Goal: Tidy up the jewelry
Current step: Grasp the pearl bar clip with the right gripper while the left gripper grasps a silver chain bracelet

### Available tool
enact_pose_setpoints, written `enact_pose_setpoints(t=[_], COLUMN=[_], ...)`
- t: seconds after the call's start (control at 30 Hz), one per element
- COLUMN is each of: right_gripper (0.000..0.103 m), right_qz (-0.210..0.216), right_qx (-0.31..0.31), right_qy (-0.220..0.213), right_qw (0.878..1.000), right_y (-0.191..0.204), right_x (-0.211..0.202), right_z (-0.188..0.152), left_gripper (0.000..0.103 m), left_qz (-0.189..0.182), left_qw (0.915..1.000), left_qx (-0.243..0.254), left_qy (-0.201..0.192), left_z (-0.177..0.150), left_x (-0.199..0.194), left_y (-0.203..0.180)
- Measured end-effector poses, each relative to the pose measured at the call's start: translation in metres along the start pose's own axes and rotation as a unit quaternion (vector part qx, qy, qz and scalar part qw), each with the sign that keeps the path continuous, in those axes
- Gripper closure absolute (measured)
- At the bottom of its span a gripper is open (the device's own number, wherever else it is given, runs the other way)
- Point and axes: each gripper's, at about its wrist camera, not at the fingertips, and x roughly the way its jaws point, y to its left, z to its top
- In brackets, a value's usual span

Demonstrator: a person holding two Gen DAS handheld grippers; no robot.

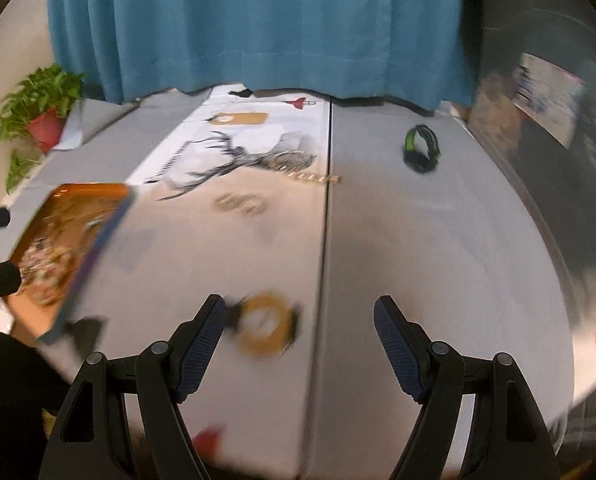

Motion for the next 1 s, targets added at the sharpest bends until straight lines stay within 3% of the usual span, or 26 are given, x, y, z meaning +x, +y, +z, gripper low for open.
enact_pose_setpoints(t=[0.1,0.23,0.37,0.5,0.53,0.6,0.63,0.67,0.7,0.73,0.83,1.0], right_gripper=[0.026,0.026,0.025,0.022,0.021,0.022,0.027,0.057,0.073,0.091,0.091,0.091], right_qz=[0.008,0.025,0.023,0.021,0.026,0.056,0.074,0.111,0.122,0.107,0.087,0.078], right_qx=[-0.026,-0.079,-0.134,-0.171,-0.174,-0.174,-0.163,-0.145,-0.137,-0.142,-0.149,-0.068], right_qy=[0.003,0.023,0.043,0.026,0.026,0.034,0.042,0.053,0.051,0.048,0.041,0.018], right_qw=[1.000,0.996,0.990,0.985,0.984,0.983,0.983,0.982,0.982,0.983,0.984,0.995], right_y=[-0.014,-0.015,-0.004,-0.003,-0.003,-0.006,-0.009,-0.012,-0.012,-0.009,-0.002,-0.011], right_x=[0.041,0.094,0.134,0.153,0.157,0.165,0.167,0.167,0.165,0.162,0.150,0.107], right_z=[0.030,0.058,0.069,0.090,0.095,0.103,0.105,0.106,0.105,0.101,0.087,0.074], left_gripper=[0.006,0.006,0.006,0.007,0.011,0.031,0.058,0.086,0.093,0.099,0.099,0.099], left_qz=[-0.008,-0.019,-0.032,-0.053,-0.065,-0.094,-0.098,-0.108,-0.126,-0.146,-0.152,-0.165], left_qw=[0.9983,0.9934,0.9897,0.9876,0.9865,0.9860,0.9860,0.9844,0.9817,0.9795,0.9788,0.9823], left_qx=[0.054,0.092,0.109,0.110,0.109,0.099,0.103,0.109,0.108,0.097,0.096,0.061], left_qy=[0.021,0.065,0.088,0.099,0.104,0.096,0.087,0.086,0.094,0.100,0.098,0.064], left_z=[0.032,0.052,0.063,0.078,0.080,0.086,0.087,0.089,0.089,0.087,0.081,0.066], left_x=[0.056,0.117,0.154,0.179,0.183,0.185,0.183,0.180,0.179,0.176,0.165,0.115], left_y=[-0.011,-0.016,-0.015,-0.012,-0.012,-0.011,-0.013,-0.016,-0.018,-0.017,-0.023,-0.017])
